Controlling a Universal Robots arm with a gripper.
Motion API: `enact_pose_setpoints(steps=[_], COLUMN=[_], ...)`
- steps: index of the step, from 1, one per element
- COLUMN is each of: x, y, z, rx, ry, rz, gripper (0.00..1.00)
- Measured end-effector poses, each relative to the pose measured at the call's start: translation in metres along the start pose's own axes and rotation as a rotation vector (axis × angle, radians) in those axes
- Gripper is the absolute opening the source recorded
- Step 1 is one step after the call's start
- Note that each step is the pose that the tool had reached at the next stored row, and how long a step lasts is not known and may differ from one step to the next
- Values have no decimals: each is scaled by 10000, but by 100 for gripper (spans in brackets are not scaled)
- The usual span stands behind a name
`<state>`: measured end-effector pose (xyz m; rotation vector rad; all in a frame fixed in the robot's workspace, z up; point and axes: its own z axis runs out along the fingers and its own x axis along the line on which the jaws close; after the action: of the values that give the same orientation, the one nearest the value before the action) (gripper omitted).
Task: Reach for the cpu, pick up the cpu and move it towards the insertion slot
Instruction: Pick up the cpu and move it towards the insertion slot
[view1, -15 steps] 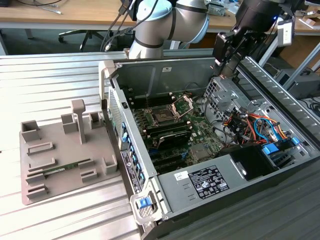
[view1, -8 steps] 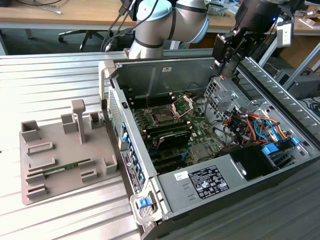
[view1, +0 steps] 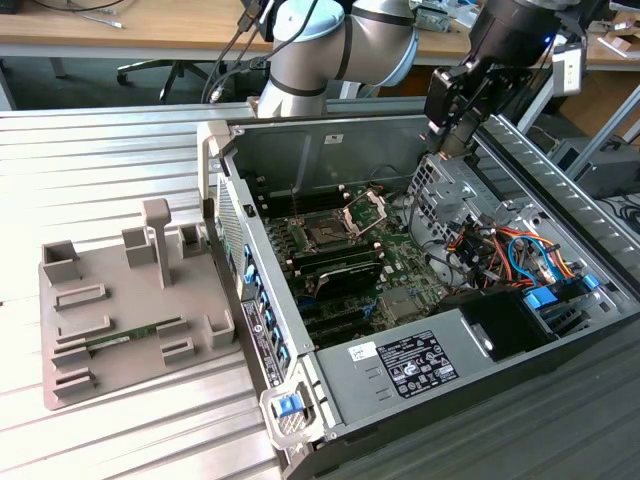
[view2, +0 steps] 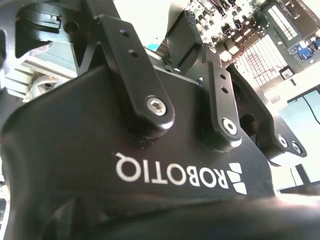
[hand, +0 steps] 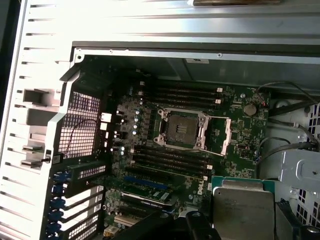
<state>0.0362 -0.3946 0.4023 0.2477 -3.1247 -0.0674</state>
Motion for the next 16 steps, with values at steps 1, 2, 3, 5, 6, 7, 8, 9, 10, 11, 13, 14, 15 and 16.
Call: enact_pose_setpoints(steps=[1,2,3,5,6,7,8,9,10,11,13,14,15,16], x=[0,0,0,0,0,0,0,0,0,0,0,0,0,0], y=[0,0,0,0,0,0,-1,-1,-1,-1,-1,-1,-1,-1], z=[1,3,5,7,8,10,12,13,14,17,22,24,26,27], rx=[0,0,0,0,0,1,0,0,0,0,0,0,0,0], ry=[0,0,0,0,0,0,0,0,0,0,0,0,0,0], rz=[0,0,0,0,0,0,0,0,0,0,0,0,0,0], gripper=[55,55,55,55,55,55,55,55,55,55,55,55,55,55])
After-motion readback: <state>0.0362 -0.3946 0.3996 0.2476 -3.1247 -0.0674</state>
